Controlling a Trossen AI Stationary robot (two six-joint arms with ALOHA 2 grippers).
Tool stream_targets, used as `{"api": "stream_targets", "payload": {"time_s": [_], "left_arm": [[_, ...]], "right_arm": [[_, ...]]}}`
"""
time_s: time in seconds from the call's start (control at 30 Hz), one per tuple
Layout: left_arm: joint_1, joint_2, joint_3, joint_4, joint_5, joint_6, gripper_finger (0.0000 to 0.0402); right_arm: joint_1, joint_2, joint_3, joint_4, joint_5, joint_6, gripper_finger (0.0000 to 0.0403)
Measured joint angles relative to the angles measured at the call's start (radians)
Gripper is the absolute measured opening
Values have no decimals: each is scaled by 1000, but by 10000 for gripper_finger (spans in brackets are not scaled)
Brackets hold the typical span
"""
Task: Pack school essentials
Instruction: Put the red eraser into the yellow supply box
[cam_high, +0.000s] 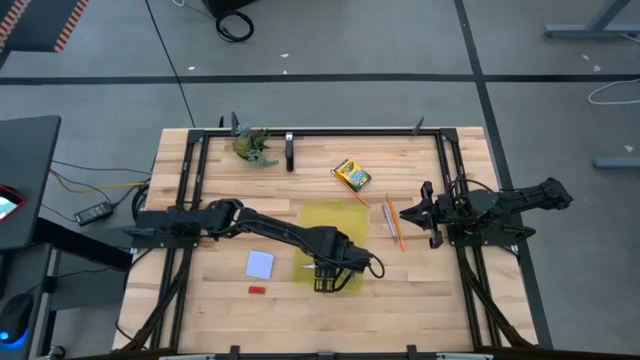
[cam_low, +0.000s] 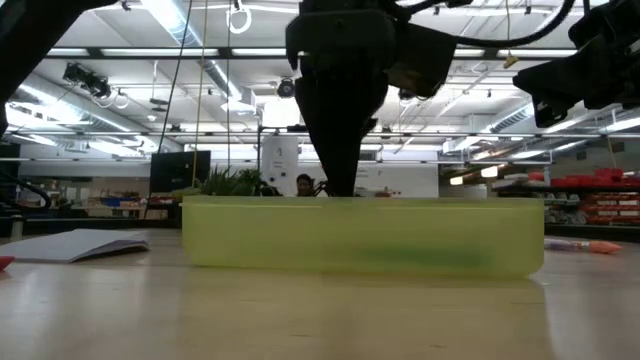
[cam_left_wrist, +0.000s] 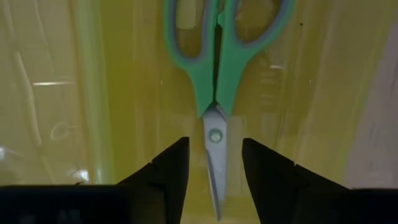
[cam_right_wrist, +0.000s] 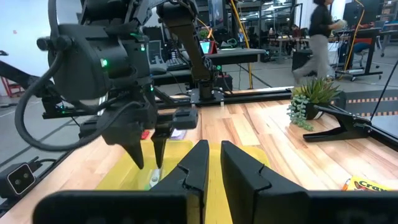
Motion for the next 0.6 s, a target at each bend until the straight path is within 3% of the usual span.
{"api": "stream_targets", "payload": {"time_s": [0.27,0.6], "left_arm": [[-39,-40,0,-43,-137,30,140],[-62,-70,2,-127,-190,48,137]], "right_arm": [[0,0,0,-1,0,0,51],[0,0,0,0,0,0,51]]}}
